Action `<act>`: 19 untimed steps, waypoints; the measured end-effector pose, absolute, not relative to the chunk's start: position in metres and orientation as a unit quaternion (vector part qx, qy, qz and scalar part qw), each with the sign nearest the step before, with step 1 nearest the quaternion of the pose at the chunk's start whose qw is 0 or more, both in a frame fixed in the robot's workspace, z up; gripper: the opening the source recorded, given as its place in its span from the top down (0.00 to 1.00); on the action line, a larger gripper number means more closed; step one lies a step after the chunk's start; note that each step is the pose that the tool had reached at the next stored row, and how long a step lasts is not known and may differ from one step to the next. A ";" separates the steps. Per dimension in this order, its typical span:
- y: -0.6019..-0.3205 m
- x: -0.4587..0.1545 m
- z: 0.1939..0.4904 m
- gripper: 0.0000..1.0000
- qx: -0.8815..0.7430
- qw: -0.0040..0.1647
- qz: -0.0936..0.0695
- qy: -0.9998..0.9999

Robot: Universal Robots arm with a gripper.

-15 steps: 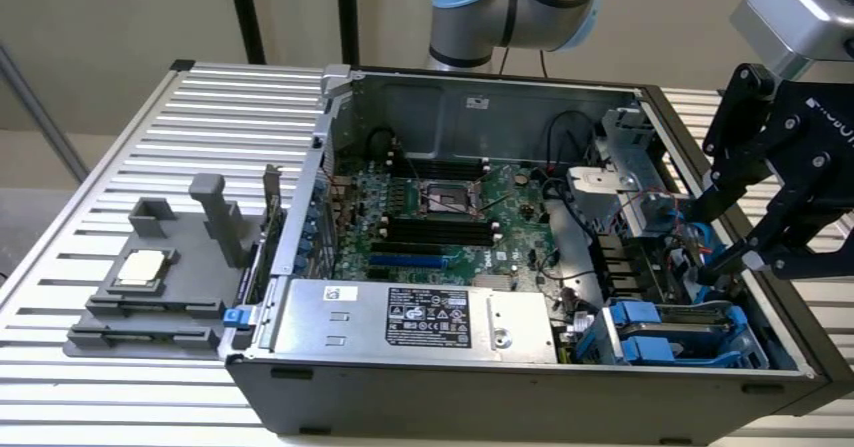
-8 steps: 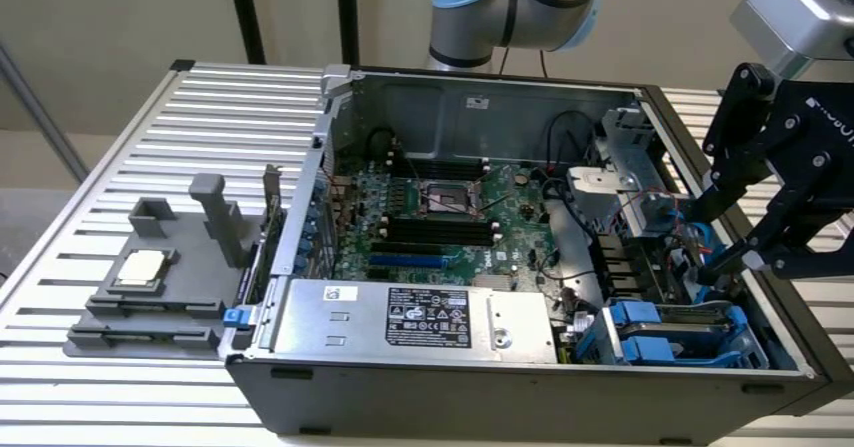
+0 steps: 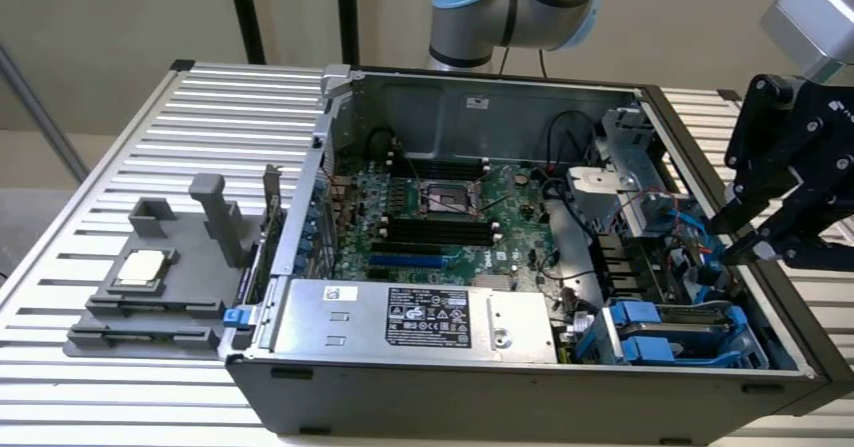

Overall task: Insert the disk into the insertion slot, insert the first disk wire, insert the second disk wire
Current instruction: 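Insert the first disk wire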

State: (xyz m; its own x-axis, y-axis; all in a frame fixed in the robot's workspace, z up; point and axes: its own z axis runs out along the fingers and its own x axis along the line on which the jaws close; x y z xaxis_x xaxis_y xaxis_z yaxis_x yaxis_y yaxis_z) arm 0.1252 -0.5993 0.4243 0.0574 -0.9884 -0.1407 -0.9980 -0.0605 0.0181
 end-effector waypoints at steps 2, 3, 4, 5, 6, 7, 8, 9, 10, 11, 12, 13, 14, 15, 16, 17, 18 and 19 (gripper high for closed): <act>-0.599 0.134 0.422 0.69 -0.726 0.042 0.058 0.684; -0.599 0.139 0.420 0.69 -0.726 0.042 0.058 0.684; -0.599 0.144 0.418 0.69 -0.726 0.042 0.058 0.684; -0.599 0.148 0.417 0.69 -0.726 0.042 0.058 0.684; -0.599 0.153 0.415 0.69 -0.726 0.042 0.058 0.684; -0.599 0.157 0.413 0.69 -0.726 0.042 0.058 0.684; -0.599 0.160 0.412 0.69 -0.726 0.041 0.057 0.684; -0.598 0.164 0.410 0.69 -0.727 0.041 0.057 0.683; -0.598 0.166 0.408 0.69 -0.727 0.041 0.057 0.683; -0.598 0.168 0.406 0.69 -0.727 0.041 0.057 0.683; -0.597 0.169 0.404 0.69 -0.727 0.041 0.057 0.683; -0.597 0.169 0.402 0.69 -0.727 0.041 0.057 0.683; -0.597 0.169 0.401 0.69 -0.728 0.041 0.057 0.682; -0.596 0.169 0.399 0.69 -0.728 0.041 0.057 0.682; -0.596 0.169 0.397 0.69 -0.728 0.041 0.057 0.682; -0.596 0.169 0.395 0.69 -0.728 0.041 0.057 0.682; -0.595 0.169 0.393 0.69 -0.728 0.041 0.057 0.682; -0.595 0.169 0.391 0.69 -0.728 0.041 0.057 0.681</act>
State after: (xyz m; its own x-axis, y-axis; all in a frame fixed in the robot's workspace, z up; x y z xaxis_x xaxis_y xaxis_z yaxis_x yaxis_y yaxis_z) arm 0.1690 -0.5947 0.3914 0.0646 -0.9881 -0.1397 -0.9975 -0.0678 0.0183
